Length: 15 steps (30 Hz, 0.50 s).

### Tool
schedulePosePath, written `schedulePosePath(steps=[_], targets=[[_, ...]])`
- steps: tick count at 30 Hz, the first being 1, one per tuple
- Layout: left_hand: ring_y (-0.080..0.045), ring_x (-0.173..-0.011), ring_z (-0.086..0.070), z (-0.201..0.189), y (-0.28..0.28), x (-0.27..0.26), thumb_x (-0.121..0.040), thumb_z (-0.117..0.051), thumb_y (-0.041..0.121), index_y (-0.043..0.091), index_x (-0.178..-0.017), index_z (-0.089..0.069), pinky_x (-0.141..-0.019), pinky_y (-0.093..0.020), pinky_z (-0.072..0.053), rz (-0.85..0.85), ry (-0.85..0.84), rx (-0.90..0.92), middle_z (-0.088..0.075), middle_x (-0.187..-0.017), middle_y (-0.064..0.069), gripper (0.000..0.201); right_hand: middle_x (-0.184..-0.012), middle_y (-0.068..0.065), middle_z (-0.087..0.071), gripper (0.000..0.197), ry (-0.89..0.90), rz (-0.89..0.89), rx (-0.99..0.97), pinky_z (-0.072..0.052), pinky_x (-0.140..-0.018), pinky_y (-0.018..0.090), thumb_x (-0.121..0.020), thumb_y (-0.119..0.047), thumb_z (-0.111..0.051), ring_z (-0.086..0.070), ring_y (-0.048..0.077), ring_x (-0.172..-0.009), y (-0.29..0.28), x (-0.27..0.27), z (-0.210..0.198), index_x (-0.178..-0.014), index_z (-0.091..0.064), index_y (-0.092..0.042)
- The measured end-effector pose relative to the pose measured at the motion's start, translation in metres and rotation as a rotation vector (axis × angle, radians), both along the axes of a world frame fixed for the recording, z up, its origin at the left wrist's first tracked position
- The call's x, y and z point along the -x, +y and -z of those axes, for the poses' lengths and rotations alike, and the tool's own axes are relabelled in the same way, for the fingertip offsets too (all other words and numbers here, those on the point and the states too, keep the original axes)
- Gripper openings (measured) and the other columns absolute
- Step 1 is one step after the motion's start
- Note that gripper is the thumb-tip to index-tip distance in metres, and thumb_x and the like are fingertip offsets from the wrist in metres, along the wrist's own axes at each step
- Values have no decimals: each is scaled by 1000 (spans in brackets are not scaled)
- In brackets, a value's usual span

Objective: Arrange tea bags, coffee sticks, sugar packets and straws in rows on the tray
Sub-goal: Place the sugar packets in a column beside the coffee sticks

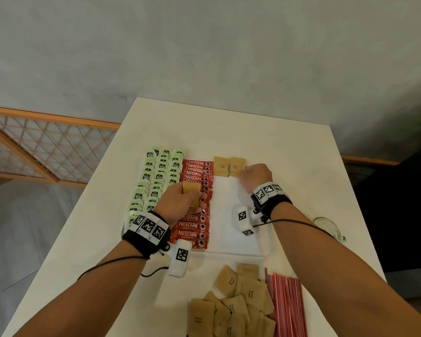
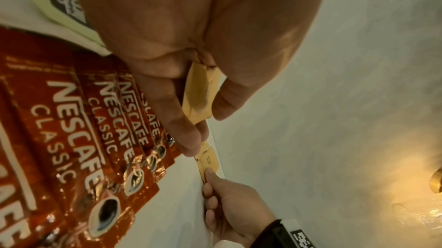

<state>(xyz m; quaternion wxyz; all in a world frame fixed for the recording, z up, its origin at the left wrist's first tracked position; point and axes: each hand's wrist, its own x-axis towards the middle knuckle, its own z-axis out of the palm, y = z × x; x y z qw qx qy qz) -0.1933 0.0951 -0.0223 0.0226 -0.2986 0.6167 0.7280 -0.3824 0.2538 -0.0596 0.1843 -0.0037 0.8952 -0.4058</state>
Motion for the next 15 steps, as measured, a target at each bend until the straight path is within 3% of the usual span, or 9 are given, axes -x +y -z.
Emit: schedulePosePath(steps=[4, 9, 15], targets=[[-28, -83, -71, -3, 1, -1, -101, -50, 7, 4, -116, -61, -66, -30, -60, -15, 3, -14, -74, -104, -17, 19, -65, 3, -71, 27, 6, 0, -10, -64, -73, 45, -95, -26, -70, -68, 21, -61, -2, 2, 0, -69, -66, -22], [-32, -91, -72, -4, 3, -3, -106, -38, 16, 9, -119, -59, -68, -35, -58, -50, -9, -63, -77, -100, -13, 26, -64, 5, -70, 22, 8, -5, -7, -64, -71, 45, -94, -24, -71, -67, 21, -58, -3, 3, 1, -74, -66, -18], [-20, -84, -66, -5, 6, -6, -106, -39, 20, 16, -110, -64, -66, -30, -50, -13, -8, 40, -75, -103, -9, 25, -68, 6, -72, 19, 41, 26, 30, -64, -67, 38, -91, -24, -75, -69, 20, -58, -3, 4, 5, -78, -61, -22]])
